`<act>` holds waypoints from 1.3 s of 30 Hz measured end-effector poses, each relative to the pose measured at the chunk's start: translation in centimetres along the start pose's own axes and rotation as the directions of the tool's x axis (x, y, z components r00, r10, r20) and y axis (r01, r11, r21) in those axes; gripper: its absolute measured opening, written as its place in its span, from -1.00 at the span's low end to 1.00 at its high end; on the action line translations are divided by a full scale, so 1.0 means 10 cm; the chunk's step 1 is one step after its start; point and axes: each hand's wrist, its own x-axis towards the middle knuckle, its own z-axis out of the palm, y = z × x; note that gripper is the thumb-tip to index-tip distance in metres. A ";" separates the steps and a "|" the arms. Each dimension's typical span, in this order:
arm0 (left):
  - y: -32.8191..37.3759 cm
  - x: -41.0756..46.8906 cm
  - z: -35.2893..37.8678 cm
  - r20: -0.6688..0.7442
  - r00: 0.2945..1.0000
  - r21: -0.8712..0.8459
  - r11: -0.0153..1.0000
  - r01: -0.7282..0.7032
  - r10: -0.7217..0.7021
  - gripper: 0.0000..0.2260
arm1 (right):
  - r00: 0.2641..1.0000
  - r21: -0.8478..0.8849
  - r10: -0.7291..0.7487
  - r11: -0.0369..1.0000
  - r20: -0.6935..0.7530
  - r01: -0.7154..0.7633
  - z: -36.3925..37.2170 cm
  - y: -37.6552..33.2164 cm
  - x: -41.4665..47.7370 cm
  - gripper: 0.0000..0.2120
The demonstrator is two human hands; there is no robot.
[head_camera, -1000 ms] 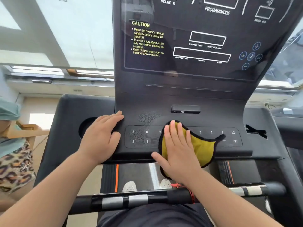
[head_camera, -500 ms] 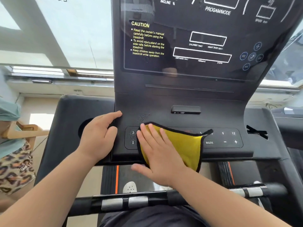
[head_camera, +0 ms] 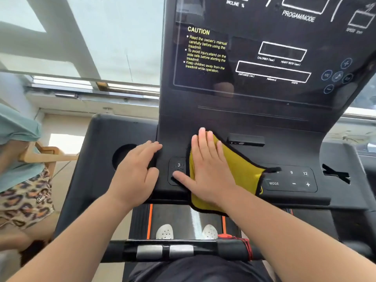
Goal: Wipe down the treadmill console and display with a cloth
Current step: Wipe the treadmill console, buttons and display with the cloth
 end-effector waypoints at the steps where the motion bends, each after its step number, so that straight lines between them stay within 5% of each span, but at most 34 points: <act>1: -0.01 -0.01 0.00 0.007 1.000 -0.006 1.000 -0.004 0.004 -0.43 | 0.998 -0.010 -0.066 0.998 0.015 0.067 0.00 -0.03 0.04 0.01; 4: -0.01 0.00 -0.04 -0.010 1.000 -0.106 0.994 0.021 -0.022 -0.50 | 0.966 -0.027 -0.249 0.968 0.064 0.251 0.01 -0.12 0.07 -0.02; 9: -0.01 0.12 -0.13 0.005 0.998 -0.206 0.977 0.061 -0.061 -0.89 | 0.891 -0.049 -0.439 0.894 0.116 0.446 0.13 0.02 -0.27 -0.11; 20: 0.00 0.11 -0.13 -0.008 0.996 -0.247 0.965 0.086 -0.090 -0.90 | 0.993 -0.065 -0.113 0.991 0.044 0.116 -0.07 0.27 0.01 -0.09; 28: 0.02 0.19 -0.25 0.021 0.996 -0.283 0.955 0.094 -0.092 -0.91 | 0.917 -0.063 -0.394 0.916 0.051 0.397 0.05 -0.26 0.06 -0.06; 33: 0.03 0.15 -0.22 -0.009 0.997 -0.266 0.961 0.072 -0.077 -0.91 | 0.874 -0.076 -0.482 0.871 0.066 0.486 0.20 0.02 -0.38 -0.16; 35: 0.03 0.13 -0.21 -0.011 0.997 -0.276 0.958 0.075 -0.081 -0.91 | 0.906 -0.080 -0.418 0.903 0.069 0.423 0.18 0.19 -0.42 -0.17; 39: 0.02 0.11 -0.20 -0.007 0.994 -0.320 0.942 0.100 -0.108 -0.91 | 0.997 -0.054 -0.065 0.996 0.049 0.067 0.02 0.23 -0.16 -0.09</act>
